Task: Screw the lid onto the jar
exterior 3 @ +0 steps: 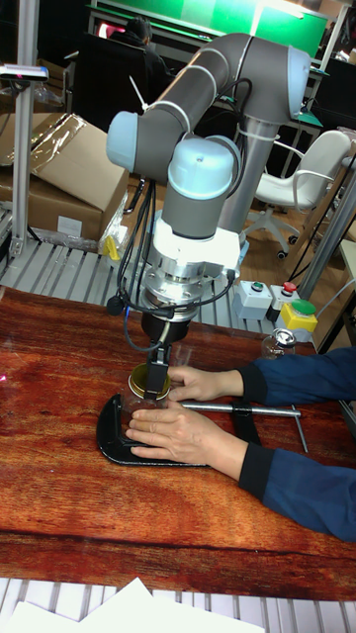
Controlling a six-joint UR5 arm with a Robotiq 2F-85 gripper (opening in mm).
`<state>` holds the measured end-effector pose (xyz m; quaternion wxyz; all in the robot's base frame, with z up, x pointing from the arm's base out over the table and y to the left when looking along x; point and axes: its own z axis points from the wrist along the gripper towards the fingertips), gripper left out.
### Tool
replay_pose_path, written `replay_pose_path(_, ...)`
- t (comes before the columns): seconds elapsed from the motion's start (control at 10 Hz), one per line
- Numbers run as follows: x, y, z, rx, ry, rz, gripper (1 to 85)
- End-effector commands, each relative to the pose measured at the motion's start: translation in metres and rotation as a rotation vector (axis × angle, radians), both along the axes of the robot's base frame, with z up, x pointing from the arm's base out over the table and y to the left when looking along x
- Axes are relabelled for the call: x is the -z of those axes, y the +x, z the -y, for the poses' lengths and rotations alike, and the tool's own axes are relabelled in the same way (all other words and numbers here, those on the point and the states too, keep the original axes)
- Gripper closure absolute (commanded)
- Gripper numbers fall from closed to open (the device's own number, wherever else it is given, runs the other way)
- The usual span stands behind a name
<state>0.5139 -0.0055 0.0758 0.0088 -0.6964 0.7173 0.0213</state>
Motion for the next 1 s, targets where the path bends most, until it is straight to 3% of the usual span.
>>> replay_pose_path(0.0, 0.0033, -0.0004, -0.0027, -0.011, 0.020, 0.004, 6.3)
replay_pose_path(0.4, 0.0078, -0.0024, -0.0015, 0.008, 0.025, 0.002, 8.7)
replay_pose_path(0.9, 0.0085, -0.0037, 0.0000, 0.064, 0.016, -0.007, 26.0)
